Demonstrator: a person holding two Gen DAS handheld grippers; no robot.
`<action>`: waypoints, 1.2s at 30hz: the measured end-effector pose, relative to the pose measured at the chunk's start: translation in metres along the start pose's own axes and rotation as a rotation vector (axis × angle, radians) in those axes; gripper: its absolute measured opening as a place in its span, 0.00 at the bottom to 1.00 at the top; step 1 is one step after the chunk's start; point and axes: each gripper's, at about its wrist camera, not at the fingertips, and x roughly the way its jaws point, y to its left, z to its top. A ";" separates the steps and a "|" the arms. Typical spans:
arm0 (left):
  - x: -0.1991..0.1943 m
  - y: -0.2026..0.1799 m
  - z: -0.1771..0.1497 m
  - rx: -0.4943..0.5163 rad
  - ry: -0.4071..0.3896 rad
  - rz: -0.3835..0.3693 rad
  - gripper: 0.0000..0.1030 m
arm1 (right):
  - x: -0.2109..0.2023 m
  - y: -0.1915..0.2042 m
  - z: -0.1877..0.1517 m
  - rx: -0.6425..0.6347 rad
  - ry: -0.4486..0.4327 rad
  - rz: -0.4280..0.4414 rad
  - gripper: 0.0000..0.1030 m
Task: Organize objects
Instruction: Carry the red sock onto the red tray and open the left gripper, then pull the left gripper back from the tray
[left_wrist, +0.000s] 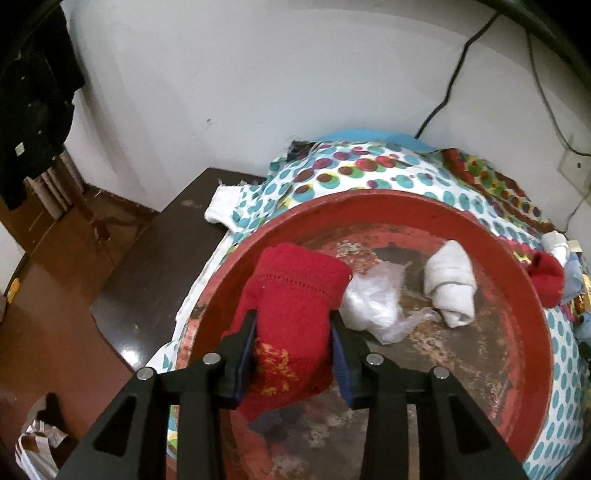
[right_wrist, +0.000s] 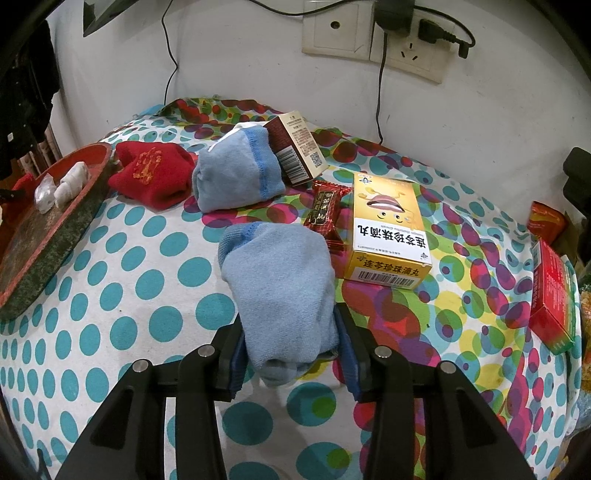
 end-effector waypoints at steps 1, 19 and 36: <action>0.002 0.001 -0.001 -0.003 0.008 0.003 0.41 | 0.000 0.001 0.000 -0.002 0.000 -0.002 0.38; -0.046 -0.023 -0.027 0.072 -0.022 -0.024 0.54 | 0.000 0.001 0.000 -0.001 0.000 -0.002 0.38; -0.099 -0.108 -0.093 0.118 -0.039 -0.117 0.54 | 0.000 -0.002 -0.001 -0.002 -0.002 0.009 0.37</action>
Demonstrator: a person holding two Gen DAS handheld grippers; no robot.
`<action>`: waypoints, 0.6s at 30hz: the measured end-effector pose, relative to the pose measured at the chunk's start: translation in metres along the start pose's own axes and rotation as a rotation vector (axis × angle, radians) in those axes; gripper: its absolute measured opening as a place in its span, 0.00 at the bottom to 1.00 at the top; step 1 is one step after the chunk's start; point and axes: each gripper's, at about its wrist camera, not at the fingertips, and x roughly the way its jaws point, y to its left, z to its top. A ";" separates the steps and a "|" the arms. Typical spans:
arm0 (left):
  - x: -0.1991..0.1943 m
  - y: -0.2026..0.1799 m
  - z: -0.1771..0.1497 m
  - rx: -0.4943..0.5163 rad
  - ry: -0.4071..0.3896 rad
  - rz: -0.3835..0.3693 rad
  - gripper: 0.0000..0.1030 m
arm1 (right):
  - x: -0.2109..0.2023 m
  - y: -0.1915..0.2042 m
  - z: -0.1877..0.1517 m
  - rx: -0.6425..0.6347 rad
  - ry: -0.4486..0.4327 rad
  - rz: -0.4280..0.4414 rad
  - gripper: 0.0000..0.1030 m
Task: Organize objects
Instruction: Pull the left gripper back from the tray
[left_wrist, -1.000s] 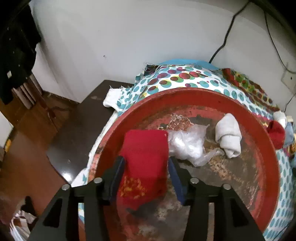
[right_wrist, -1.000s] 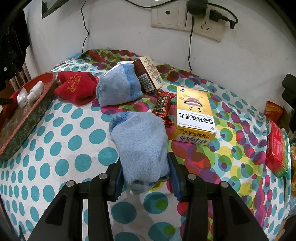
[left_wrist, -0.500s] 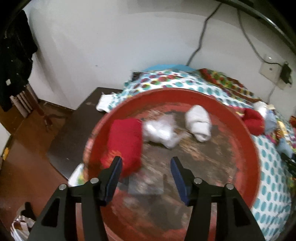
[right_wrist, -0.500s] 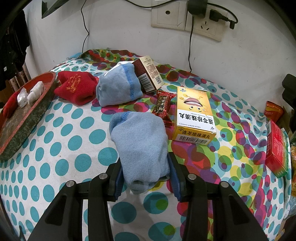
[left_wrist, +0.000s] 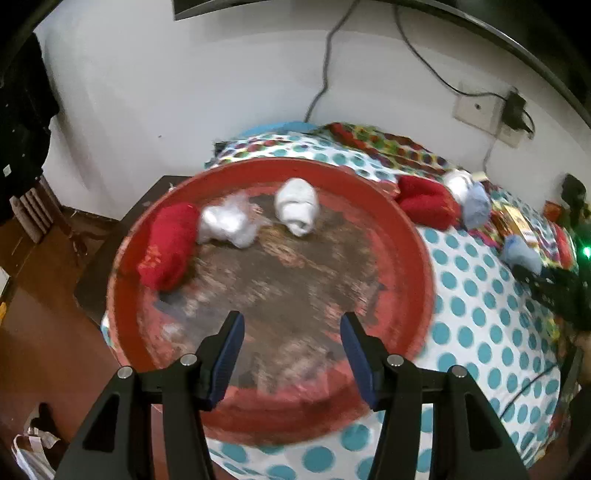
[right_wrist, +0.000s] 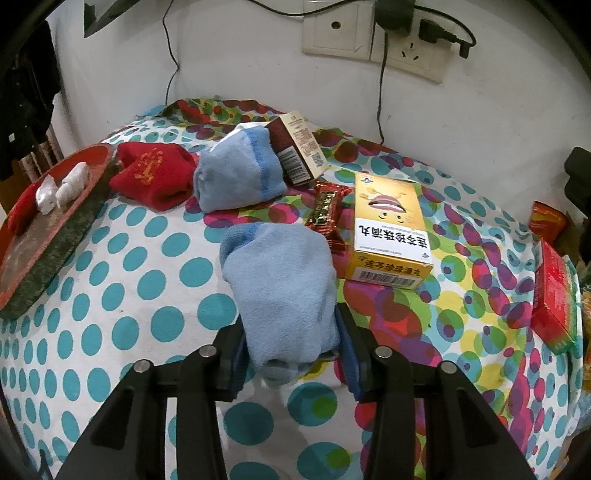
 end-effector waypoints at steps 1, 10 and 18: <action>-0.001 -0.006 -0.004 0.007 0.010 -0.018 0.54 | 0.000 0.000 0.000 0.000 -0.002 0.004 0.36; -0.010 -0.021 -0.020 0.031 0.007 -0.036 0.54 | -0.003 0.000 -0.001 0.020 -0.012 0.043 0.31; -0.011 -0.014 -0.023 -0.007 0.015 -0.049 0.54 | -0.003 0.004 0.000 0.008 -0.008 0.023 0.31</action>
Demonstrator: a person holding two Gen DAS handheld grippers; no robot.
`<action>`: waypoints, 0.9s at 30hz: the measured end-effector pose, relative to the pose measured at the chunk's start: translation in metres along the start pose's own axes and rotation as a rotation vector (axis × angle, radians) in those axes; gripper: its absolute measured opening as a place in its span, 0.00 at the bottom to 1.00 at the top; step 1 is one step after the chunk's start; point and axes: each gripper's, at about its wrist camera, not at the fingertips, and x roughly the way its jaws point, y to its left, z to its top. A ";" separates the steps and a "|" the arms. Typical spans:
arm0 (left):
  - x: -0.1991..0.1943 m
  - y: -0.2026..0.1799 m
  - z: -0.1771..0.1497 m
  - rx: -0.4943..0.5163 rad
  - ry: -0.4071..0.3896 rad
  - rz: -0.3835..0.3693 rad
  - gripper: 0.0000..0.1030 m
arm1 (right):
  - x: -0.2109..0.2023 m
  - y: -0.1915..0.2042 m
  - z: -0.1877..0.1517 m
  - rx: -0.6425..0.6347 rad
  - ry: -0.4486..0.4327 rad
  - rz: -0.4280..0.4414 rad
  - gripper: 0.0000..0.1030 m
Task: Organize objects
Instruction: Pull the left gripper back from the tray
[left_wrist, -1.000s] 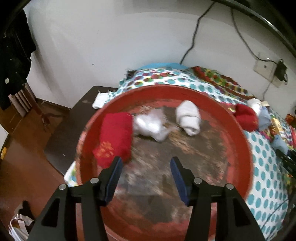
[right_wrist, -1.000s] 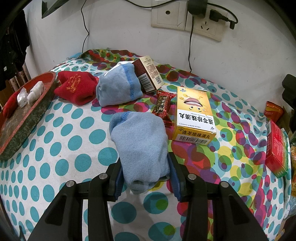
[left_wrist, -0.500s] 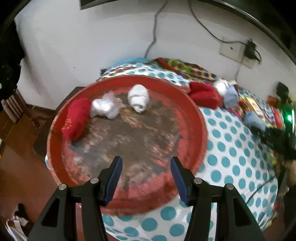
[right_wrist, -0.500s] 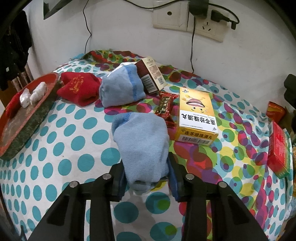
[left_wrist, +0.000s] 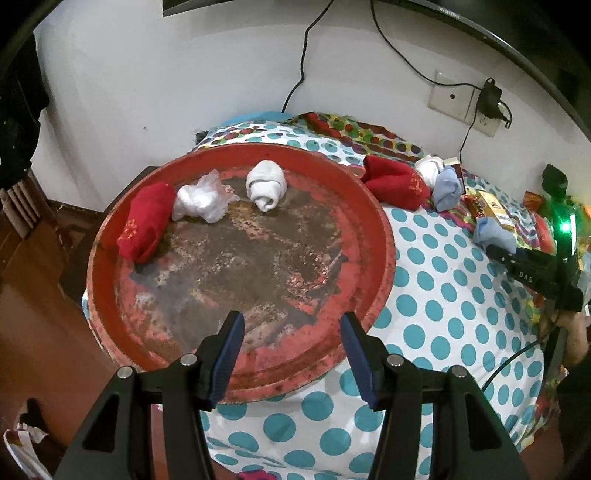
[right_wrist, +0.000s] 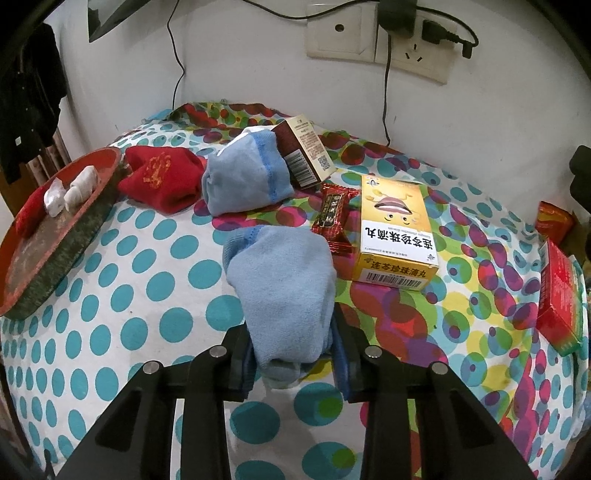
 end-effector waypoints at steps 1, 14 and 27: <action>-0.001 0.001 -0.001 -0.002 -0.003 -0.002 0.54 | 0.000 0.000 0.000 -0.002 0.001 -0.003 0.31; -0.013 0.029 -0.012 -0.037 -0.021 0.007 0.54 | 0.001 0.004 -0.001 -0.033 0.005 -0.045 0.31; -0.034 0.070 -0.028 -0.046 -0.087 -0.015 0.54 | 0.001 0.014 0.002 0.017 0.025 -0.132 0.31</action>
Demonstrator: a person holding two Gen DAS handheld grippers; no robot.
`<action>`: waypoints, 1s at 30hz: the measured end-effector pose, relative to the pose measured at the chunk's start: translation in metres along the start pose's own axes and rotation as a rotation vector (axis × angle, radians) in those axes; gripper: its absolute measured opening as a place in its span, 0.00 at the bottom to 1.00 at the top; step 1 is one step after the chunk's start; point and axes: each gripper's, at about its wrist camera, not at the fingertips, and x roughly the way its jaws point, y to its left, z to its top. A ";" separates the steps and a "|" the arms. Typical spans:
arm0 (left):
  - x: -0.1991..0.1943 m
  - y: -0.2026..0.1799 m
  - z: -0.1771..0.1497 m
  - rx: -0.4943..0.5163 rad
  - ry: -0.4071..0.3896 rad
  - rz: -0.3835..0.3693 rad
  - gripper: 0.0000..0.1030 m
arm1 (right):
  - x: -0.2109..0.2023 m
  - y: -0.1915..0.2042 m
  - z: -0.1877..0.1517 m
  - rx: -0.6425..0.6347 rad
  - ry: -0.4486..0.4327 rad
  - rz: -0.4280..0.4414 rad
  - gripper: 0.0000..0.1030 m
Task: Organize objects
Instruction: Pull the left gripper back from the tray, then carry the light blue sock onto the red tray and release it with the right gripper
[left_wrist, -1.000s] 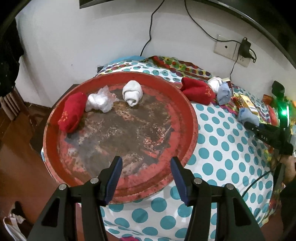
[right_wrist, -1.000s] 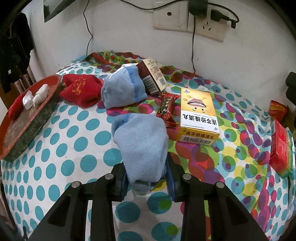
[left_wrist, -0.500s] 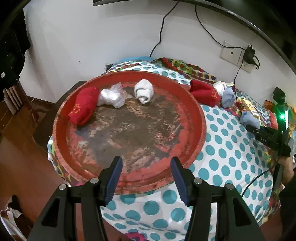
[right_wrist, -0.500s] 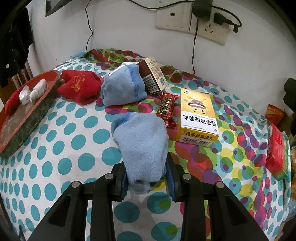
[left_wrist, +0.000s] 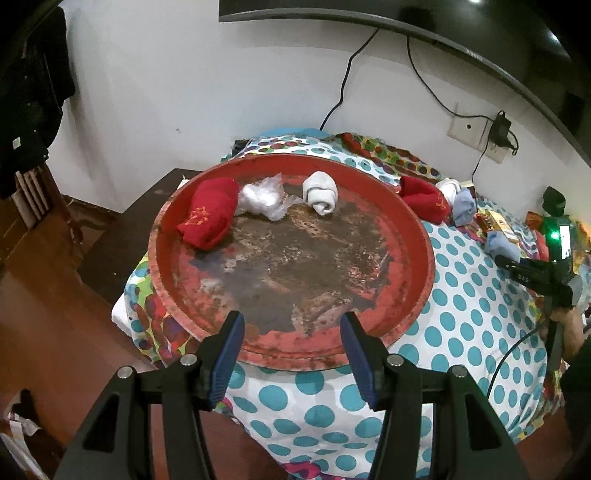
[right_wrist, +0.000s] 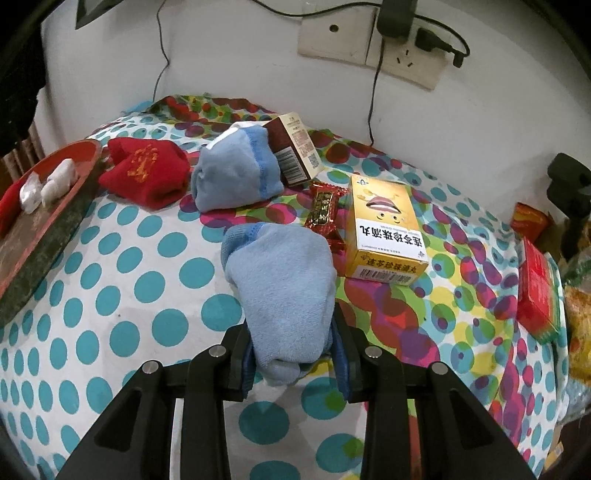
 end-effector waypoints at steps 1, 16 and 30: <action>-0.001 0.001 -0.001 0.009 -0.006 -0.007 0.54 | -0.001 0.000 0.001 0.013 0.008 0.001 0.31; -0.016 0.008 -0.003 0.068 -0.079 -0.006 0.54 | -0.046 0.060 0.033 0.068 -0.079 0.149 0.31; -0.012 0.040 -0.005 0.022 -0.075 0.018 0.54 | -0.034 0.233 0.121 -0.131 -0.056 0.361 0.31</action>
